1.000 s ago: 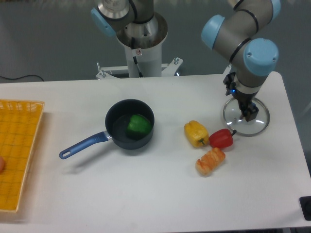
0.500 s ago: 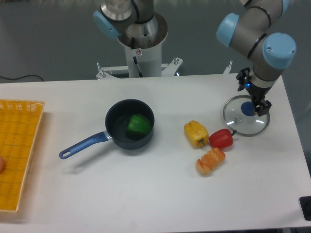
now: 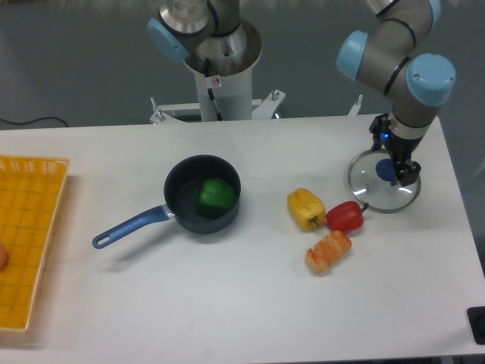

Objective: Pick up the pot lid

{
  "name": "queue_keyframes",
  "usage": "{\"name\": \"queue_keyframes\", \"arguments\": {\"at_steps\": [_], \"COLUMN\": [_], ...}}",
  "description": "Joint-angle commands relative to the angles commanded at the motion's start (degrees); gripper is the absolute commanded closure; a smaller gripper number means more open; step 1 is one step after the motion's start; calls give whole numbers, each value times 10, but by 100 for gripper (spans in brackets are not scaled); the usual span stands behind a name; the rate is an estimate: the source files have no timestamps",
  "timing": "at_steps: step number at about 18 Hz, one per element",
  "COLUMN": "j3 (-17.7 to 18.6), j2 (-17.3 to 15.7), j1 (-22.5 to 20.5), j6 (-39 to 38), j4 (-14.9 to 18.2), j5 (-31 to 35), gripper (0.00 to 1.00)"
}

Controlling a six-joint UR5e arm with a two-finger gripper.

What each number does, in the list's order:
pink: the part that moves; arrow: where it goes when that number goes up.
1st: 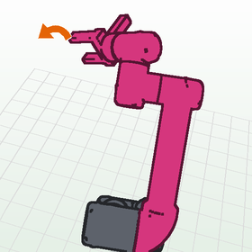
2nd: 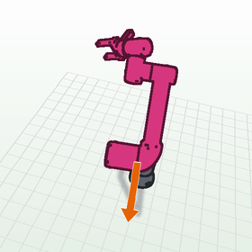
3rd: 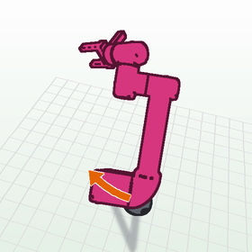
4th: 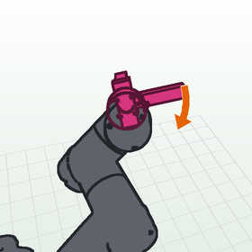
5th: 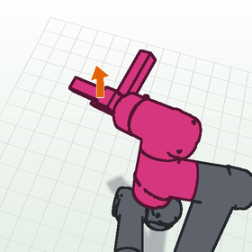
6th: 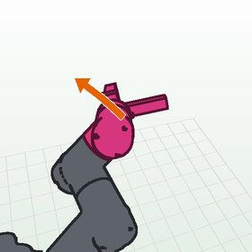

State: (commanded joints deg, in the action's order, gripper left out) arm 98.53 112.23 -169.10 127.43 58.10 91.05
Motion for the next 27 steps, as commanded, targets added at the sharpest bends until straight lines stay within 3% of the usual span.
{"name": "queue_keyframes", "arguments": {"at_steps": [27], "j3": [17], "j2": [26], "j1": [-22], "j6": [24], "j4": [-16], "j5": [3], "gripper": [0]}}
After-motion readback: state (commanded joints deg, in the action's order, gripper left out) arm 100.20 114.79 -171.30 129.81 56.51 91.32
